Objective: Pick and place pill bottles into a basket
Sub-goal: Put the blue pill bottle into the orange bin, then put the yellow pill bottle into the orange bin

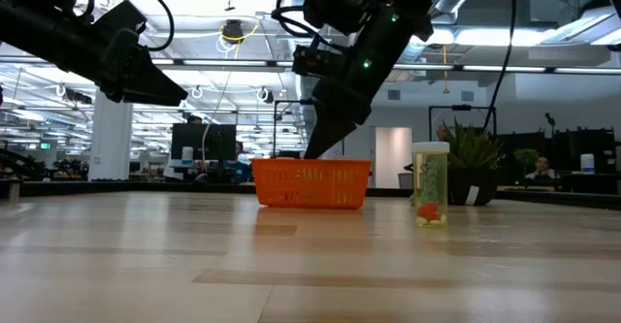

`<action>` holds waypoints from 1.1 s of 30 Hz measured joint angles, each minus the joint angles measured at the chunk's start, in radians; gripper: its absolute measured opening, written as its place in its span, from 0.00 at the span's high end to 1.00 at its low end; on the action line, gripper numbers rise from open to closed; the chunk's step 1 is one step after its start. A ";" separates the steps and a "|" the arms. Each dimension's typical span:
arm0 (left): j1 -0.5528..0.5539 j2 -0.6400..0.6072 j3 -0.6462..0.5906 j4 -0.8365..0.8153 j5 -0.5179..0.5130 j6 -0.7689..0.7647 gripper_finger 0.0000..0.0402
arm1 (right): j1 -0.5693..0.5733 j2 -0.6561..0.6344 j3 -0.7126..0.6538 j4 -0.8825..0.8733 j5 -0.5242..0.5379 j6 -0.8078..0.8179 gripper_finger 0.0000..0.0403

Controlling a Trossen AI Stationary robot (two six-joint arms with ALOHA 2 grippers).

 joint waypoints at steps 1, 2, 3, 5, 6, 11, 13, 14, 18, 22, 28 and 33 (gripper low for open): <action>0.000 0.000 0.000 0.000 0.000 0.002 0.31 | 0.000 0.000 0.000 -0.001 0.000 0.000 0.66; 0.000 0.000 0.000 0.000 0.000 0.002 0.31 | 0.000 0.000 0.000 -0.001 0.000 0.001 0.65; 0.000 0.000 0.000 0.000 0.000 0.002 0.31 | 0.000 0.000 0.000 0.000 0.000 0.001 0.63; 0.000 0.000 0.000 0.000 0.000 0.003 0.31 | 0.000 0.000 0.000 0.000 0.000 0.001 0.60; 0.000 0.000 0.000 0.000 0.000 0.003 0.31 | 0.000 0.000 0.000 0.000 0.000 0.001 0.58; 0.000 0.000 0.000 0.000 0.000 0.003 0.31 | 0.000 0.000 0.000 0.000 0.000 0.001 0.51; 0.000 0.000 0.000 0.000 -0.001 0.003 0.31 | 0.002 0.000 0.000 0.006 0.000 0.001 0.50; 0.000 0.000 0.000 0.000 -0.002 0.003 0.31 | 0.005 0.000 0.001 0.008 0.000 0.000 0.49; 0.000 0.000 0.000 0.000 -0.005 0.003 0.31 | 0.028 -0.014 0.043 0.003 -0.002 -0.018 0.48; 0.000 0.000 0.000 -0.004 -0.005 0.003 0.31 | 0.081 -0.071 0.109 -0.074 -0.004 -0.021 0.48; 0.000 0.000 0.000 -0.045 -0.005 -0.019 0.31 | 0.213 -0.197 0.115 -0.376 -0.006 0.177 0.49; 0.000 0.000 0.000 -0.059 -0.005 -0.027 0.31 | 0.346 -0.213 0.115 -0.489 0.024 0.357 0.49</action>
